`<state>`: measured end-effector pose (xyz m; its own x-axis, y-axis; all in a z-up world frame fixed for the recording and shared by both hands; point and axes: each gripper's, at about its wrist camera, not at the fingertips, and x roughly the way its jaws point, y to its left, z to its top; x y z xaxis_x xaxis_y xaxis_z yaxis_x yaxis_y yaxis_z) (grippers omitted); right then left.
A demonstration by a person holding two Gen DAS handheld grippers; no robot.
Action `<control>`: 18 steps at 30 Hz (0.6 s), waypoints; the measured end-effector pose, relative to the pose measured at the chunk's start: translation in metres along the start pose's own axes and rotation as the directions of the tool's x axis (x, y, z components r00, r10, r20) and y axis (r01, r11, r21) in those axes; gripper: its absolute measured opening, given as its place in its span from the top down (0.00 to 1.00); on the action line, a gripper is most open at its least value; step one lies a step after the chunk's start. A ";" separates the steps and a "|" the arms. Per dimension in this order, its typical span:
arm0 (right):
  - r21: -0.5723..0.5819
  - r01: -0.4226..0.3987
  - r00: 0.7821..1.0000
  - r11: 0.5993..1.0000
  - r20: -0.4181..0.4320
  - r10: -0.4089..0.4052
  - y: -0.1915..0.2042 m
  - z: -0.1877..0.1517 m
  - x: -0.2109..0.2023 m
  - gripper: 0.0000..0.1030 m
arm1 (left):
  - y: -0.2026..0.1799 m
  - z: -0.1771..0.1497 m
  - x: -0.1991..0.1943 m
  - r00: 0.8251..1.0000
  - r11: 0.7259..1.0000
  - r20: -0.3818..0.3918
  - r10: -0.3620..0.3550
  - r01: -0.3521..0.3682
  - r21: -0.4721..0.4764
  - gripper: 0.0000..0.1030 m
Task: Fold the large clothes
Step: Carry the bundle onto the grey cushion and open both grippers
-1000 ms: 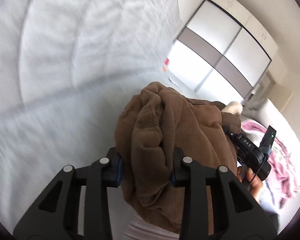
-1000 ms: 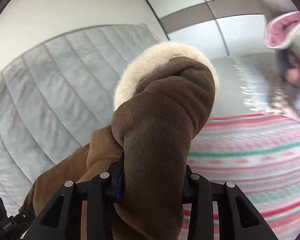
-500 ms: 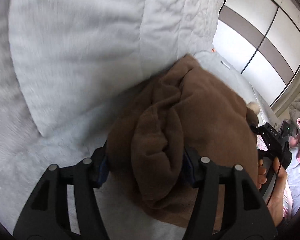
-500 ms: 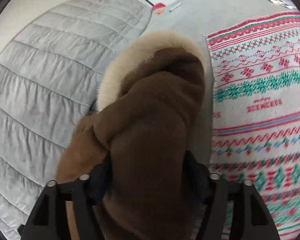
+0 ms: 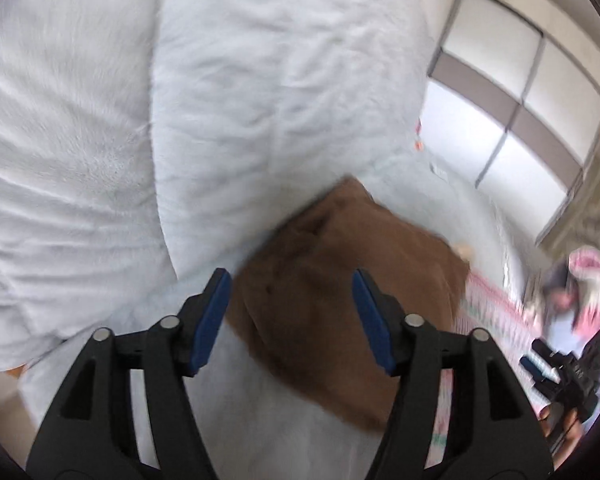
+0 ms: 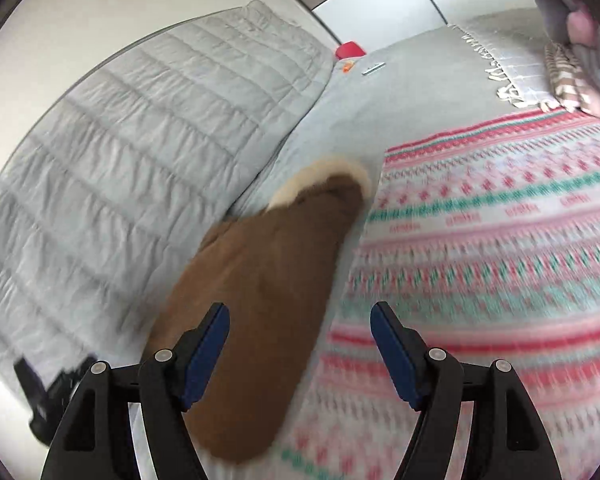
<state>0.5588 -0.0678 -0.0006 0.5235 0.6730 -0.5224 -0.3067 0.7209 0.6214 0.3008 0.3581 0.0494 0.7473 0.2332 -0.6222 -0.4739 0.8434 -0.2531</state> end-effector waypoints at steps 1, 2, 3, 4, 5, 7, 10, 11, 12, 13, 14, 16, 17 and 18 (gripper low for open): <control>-0.012 -0.008 1.000 1.000 -0.012 0.008 0.003 -0.012 -0.016 0.28 | -0.011 -0.007 -0.012 1.000 0.999 -0.002 0.007 -0.007 0.038 0.30; -0.030 -0.021 1.000 0.999 -0.023 0.020 0.005 -0.026 -0.034 0.28 | -0.022 -0.013 -0.022 1.000 0.997 0.001 0.016 -0.016 0.075 0.26; -0.048 -0.035 0.999 0.998 -0.027 0.033 0.009 -0.035 -0.050 0.28 | -0.039 -0.023 -0.039 1.000 0.990 0.011 0.028 -0.029 0.138 0.24; -0.071 -0.047 0.999 0.996 -0.027 0.045 0.016 -0.044 -0.064 0.28 | -0.052 -0.030 -0.053 0.999 0.982 0.018 0.031 -0.034 0.184 0.23; -0.099 -0.055 0.998 0.994 -0.026 0.053 0.024 -0.055 -0.079 0.28 | -0.061 -0.034 -0.064 0.999 0.976 0.025 0.034 -0.039 0.216 0.22; -0.150 -0.065 0.998 0.987 -0.025 0.062 0.039 -0.071 -0.107 0.26 | -0.082 -0.047 -0.092 0.998 0.963 0.063 0.027 -0.043 0.267 0.20; -0.243 -0.075 0.997 0.967 -0.028 0.070 0.059 -0.101 -0.153 0.21 | -0.099 -0.072 -0.132 0.994 0.951 0.103 0.024 -0.055 0.304 0.11; -0.274 -0.075 0.997 0.959 -0.031 0.069 0.066 -0.108 -0.164 0.20 | -0.100 -0.081 -0.143 0.993 0.950 0.116 0.036 -0.070 0.304 0.09; -0.312 -0.071 0.997 0.948 -0.032 0.064 0.073 -0.119 -0.177 0.18 | -0.101 -0.090 -0.155 0.990 0.950 0.133 0.049 -0.087 0.300 0.07; -0.359 -0.063 0.998 0.931 -0.026 0.057 0.083 -0.131 -0.194 0.16 | -0.100 -0.102 -0.167 0.988 0.951 0.146 0.057 -0.098 0.292 0.05; -0.397 -0.057 0.998 0.916 -0.014 0.057 0.092 -0.142 -0.209 0.14 | -0.099 -0.115 -0.179 0.987 0.952 0.149 0.062 -0.103 0.288 0.03; -0.438 -0.062 0.997 0.897 0.011 0.074 0.105 -0.157 -0.231 0.12 | -0.100 -0.130 -0.190 0.988 0.951 0.144 0.055 -0.095 0.294 0.03; -0.447 -0.076 0.995 0.891 0.024 0.097 0.111 -0.165 -0.241 0.09 | -0.099 -0.138 -0.197 0.987 0.950 0.152 0.054 -0.098 0.295 0.03; -0.452 -0.093 0.992 0.887 0.036 0.122 0.116 -0.172 -0.250 0.07 | -0.097 -0.147 -0.208 0.983 0.949 0.170 0.061 -0.110 0.297 0.03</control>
<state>0.2555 -0.1243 0.1019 0.5101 0.7499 -0.4213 -0.6804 0.6515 0.3357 0.1234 0.1564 0.0943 0.7855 0.3632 -0.5010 -0.3938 0.9179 0.0481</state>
